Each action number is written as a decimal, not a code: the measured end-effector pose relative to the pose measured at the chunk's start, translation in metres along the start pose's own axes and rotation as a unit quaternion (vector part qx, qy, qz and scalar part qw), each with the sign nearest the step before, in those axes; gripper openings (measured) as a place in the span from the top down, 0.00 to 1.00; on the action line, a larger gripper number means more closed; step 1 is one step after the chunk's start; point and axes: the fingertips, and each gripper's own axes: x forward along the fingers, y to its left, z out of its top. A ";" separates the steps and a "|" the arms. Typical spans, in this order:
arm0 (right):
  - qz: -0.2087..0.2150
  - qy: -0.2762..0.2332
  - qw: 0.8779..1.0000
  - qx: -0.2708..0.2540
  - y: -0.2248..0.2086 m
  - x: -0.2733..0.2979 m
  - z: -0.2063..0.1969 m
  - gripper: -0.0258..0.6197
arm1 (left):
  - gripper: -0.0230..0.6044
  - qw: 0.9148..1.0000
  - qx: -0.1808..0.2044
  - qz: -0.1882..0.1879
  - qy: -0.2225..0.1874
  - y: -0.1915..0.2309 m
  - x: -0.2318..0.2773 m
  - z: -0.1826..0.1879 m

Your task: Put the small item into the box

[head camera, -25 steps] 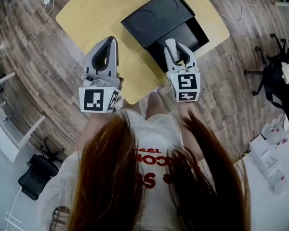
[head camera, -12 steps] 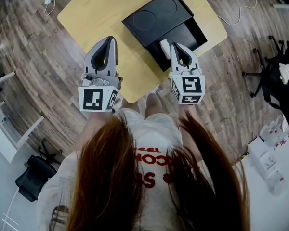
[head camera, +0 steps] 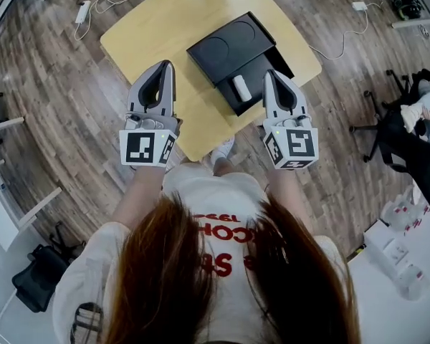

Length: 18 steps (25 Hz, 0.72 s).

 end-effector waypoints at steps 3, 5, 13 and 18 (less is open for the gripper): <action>0.003 -0.020 1.000 0.002 0.002 -0.008 0.018 0.95 | 0.95 1.000 0.004 0.003 -0.010 0.003 -0.002 0.011; 0.005 -0.029 1.000 0.001 0.004 -0.013 0.027 0.95 | 0.95 1.000 0.008 0.008 -0.020 0.004 -0.004 0.020; 0.012 -0.059 0.998 -0.010 0.013 -0.020 0.053 0.95 | 0.95 0.999 0.012 0.012 -0.045 0.008 -0.014 0.041; 0.013 -0.070 0.997 -0.019 0.014 -0.022 0.064 0.95 | 0.95 0.998 0.012 0.017 -0.051 0.012 -0.019 0.046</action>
